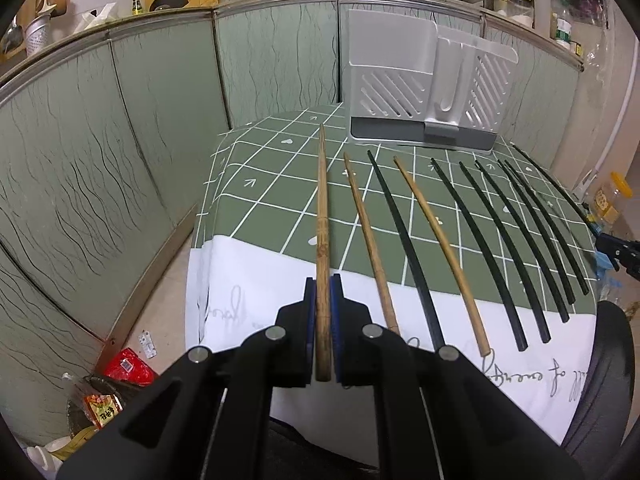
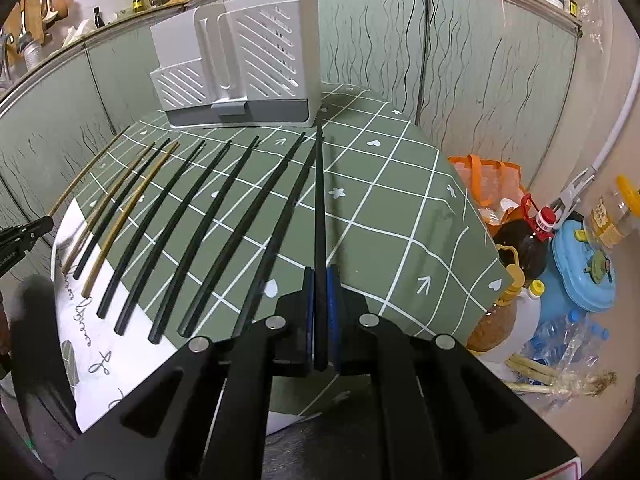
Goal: Organize utensils
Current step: 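Lift both held chopsticks upright and carry them toward the white utensil holder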
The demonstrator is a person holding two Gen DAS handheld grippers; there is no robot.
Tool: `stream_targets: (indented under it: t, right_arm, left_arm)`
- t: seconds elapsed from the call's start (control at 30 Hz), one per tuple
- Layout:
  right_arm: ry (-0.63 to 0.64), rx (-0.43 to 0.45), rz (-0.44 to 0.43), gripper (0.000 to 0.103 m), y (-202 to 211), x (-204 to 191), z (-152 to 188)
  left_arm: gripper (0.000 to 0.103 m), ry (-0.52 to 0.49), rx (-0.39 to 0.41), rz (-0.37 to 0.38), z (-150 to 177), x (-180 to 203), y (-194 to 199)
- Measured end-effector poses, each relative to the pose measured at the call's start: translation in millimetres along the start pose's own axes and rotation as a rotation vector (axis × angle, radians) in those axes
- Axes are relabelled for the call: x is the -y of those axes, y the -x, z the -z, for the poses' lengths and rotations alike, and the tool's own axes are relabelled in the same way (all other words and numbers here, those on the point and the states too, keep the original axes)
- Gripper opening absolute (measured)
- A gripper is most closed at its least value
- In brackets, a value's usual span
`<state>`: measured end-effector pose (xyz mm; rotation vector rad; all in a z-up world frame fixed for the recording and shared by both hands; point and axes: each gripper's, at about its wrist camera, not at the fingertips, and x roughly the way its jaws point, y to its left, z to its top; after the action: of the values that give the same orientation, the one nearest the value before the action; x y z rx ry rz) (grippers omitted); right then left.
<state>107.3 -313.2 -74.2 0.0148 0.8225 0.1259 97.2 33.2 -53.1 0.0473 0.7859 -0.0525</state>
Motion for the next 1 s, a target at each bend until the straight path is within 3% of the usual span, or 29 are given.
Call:
stream_targets:
  t: [0.4, 1.0]
  right_arm:
    - [-0.006, 0.018, -0.007, 0.006, 9, 0, -2]
    - [0.009, 0.13, -0.019, 0.006, 52, -3, -31]
  left_arm:
    - [0.008, 0.006, 0.006, 0.008, 0, 0, 5]
    - [0.008, 0.014, 0.109, 0.03, -31, -2, 43]
